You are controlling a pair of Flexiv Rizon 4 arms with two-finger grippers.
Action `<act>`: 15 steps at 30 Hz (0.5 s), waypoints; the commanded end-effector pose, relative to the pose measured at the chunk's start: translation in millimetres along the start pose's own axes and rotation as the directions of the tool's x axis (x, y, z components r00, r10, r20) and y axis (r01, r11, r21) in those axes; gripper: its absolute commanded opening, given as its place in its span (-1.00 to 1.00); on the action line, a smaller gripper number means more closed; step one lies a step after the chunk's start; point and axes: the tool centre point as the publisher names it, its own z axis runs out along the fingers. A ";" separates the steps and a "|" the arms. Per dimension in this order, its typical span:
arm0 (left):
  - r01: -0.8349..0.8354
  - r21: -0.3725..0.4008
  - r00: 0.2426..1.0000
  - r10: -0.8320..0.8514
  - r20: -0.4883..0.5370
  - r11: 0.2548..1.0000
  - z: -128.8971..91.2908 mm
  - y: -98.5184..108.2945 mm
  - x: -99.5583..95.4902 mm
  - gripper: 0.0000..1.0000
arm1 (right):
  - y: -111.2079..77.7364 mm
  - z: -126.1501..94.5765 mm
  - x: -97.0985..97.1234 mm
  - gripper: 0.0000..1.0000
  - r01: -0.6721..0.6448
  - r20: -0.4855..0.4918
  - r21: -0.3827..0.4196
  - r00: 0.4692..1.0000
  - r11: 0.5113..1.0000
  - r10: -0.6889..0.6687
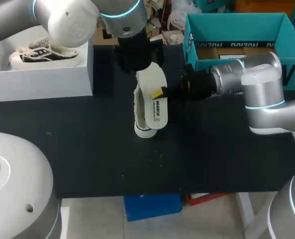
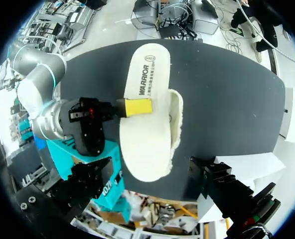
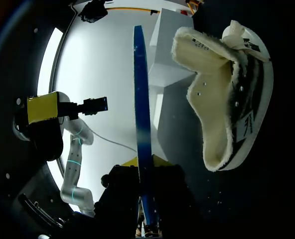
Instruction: Take the shoe out of the shoebox, open the shoe tongue, remove and reinsert the insole, then place the shoe into the shoebox
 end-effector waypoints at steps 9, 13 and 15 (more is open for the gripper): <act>0.008 0.003 1.000 -0.008 -0.021 1.000 12.9 39.6 -5.7 1.00 | 0.8 0.5 0.3 -1.00 -0.001 0.002 0.002 1.000 1.000 0.001; 0.026 0.010 0.999 -0.026 -0.028 1.000 20.1 49.8 -5.3 1.00 | 0.8 0.5 0.3 -1.00 -0.001 0.002 0.002 1.000 1.000 0.001; 0.031 0.012 0.999 -0.031 -0.033 0.999 22.1 51.5 -5.0 1.00 | 0.8 0.5 0.3 -1.00 -0.001 0.002 0.002 1.000 1.000 0.001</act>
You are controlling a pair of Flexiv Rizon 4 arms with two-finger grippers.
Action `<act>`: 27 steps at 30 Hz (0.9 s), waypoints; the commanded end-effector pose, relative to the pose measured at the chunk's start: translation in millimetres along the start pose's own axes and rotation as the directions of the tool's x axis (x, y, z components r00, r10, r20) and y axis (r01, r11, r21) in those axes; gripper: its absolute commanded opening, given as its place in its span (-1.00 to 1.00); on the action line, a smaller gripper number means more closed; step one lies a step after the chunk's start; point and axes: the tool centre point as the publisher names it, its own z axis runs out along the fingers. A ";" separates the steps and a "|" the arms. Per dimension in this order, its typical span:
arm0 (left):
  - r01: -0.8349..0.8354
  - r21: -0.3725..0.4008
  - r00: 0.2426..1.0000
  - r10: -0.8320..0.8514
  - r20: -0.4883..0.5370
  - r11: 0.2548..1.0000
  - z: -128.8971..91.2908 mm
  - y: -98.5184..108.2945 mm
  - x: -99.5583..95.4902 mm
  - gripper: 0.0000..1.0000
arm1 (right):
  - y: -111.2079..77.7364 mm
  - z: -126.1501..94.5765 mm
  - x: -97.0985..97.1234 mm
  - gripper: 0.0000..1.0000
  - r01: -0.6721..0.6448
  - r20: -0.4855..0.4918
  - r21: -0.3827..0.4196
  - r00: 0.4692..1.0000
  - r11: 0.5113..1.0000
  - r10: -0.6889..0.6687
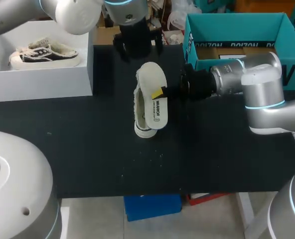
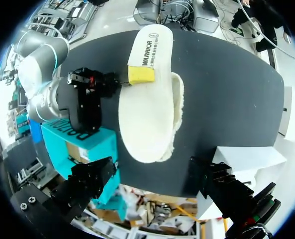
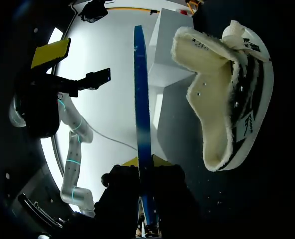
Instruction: Take the shoe out of the shoebox, open the shoe tongue, remove and reinsert the insole, then place the shoe into the shoebox
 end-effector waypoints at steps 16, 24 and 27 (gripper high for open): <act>0.012 0.026 1.000 -0.013 0.015 1.000 -7.9 -42.6 8.8 1.00 | 0.8 0.6 0.3 -1.00 -0.001 0.002 0.002 1.000 1.000 0.001; 0.014 0.034 1.000 -0.014 0.013 0.999 -19.5 -87.0 22.0 1.00 | 0.8 0.6 0.3 -1.00 -0.001 0.002 0.002 1.000 1.000 0.001; 0.013 0.044 1.000 -0.014 0.012 0.999 -20.8 -102.8 25.8 1.00 | 0.8 0.6 0.3 -1.00 -0.001 0.002 0.002 1.000 1.000 0.001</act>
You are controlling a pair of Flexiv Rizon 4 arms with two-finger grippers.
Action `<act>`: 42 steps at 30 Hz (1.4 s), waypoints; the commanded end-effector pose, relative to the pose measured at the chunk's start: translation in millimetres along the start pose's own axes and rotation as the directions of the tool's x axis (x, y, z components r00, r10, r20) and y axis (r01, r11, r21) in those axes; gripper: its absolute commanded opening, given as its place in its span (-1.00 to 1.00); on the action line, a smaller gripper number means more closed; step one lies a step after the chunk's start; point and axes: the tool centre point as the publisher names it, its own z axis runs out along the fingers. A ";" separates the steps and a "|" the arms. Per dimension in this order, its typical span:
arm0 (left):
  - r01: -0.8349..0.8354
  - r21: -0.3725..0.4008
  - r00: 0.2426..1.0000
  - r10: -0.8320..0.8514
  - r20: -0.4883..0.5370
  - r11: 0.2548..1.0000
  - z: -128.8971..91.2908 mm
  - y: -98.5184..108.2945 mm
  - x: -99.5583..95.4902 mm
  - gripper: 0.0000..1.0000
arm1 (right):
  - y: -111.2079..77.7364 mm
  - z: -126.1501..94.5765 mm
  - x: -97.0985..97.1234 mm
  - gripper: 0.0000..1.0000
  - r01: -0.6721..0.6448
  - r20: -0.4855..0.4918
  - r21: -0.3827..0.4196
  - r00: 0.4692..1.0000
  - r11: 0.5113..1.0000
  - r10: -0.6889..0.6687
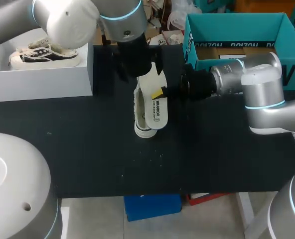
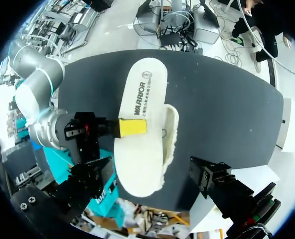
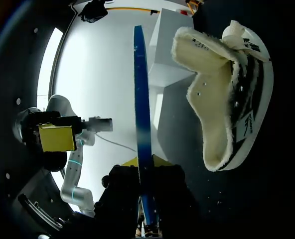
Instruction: Take the shoe out of the shoebox, open the shoe tongue, remove and reinsert the insole, then place the shoe into the shoebox
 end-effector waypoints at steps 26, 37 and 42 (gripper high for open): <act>-0.074 -0.027 0.704 0.071 0.706 0.997 -40.6 -101.5 30.3 1.00 | 0.8 0.5 0.3 -1.00 -0.001 0.002 0.002 1.000 1.000 0.001; -0.076 -0.024 0.662 0.068 0.746 0.997 -41.8 -102.3 31.8 1.00 | 0.8 0.5 0.3 -1.00 -0.001 0.002 0.002 1.000 1.000 0.001; -0.076 -0.024 0.662 0.068 0.746 0.997 -41.8 -102.3 31.8 1.00 | 0.8 0.5 0.3 -1.00 -0.001 0.002 0.002 1.000 1.000 0.001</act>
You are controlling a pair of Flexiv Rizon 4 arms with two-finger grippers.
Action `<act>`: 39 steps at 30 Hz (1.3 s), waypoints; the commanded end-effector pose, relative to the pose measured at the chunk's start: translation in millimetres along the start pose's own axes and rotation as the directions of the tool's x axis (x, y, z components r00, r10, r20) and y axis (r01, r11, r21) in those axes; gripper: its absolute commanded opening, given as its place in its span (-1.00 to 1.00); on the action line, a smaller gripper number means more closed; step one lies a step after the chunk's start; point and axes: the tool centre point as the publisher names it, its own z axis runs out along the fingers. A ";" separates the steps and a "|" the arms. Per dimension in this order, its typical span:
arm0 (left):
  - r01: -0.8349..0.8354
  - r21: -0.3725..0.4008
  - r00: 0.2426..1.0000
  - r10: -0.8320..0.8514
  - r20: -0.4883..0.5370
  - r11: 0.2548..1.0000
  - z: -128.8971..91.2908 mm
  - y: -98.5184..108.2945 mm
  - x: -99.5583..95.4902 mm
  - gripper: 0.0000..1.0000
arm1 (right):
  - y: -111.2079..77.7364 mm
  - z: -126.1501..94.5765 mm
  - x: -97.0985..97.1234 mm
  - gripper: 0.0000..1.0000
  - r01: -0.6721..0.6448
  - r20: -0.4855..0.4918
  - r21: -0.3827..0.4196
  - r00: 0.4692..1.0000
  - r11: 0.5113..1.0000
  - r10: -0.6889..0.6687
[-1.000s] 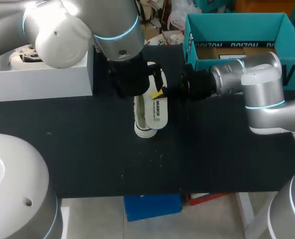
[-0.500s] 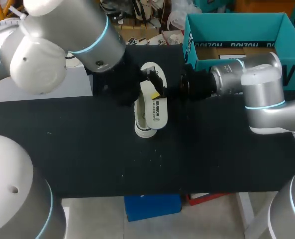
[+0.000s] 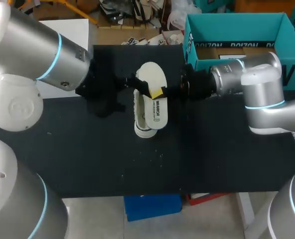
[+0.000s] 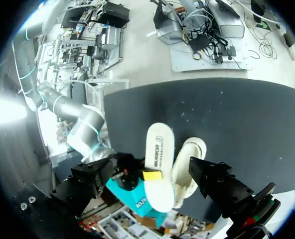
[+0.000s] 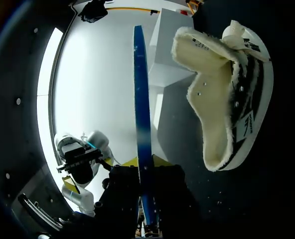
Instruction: Take the shoe out of the shoebox, open the shoe tongue, remove and reinsert the insole, then place the shoe into the shoebox
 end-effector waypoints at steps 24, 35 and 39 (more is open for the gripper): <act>0.119 -0.071 0.688 -0.031 0.725 0.990 11.0 9.6 44.8 1.00 | 0.8 0.6 0.3 -1.00 -0.001 0.002 0.002 1.000 1.000 0.001; 0.121 -0.099 0.631 0.001 0.776 0.988 25.5 36.5 59.8 1.00 | 0.8 0.6 0.3 -1.00 -0.001 0.002 0.002 1.000 1.000 0.001; 0.137 -0.084 0.608 -0.017 0.793 0.987 32.9 50.9 64.4 1.00 | 0.8 0.6 0.3 -1.00 -0.001 0.002 0.002 1.000 1.000 0.001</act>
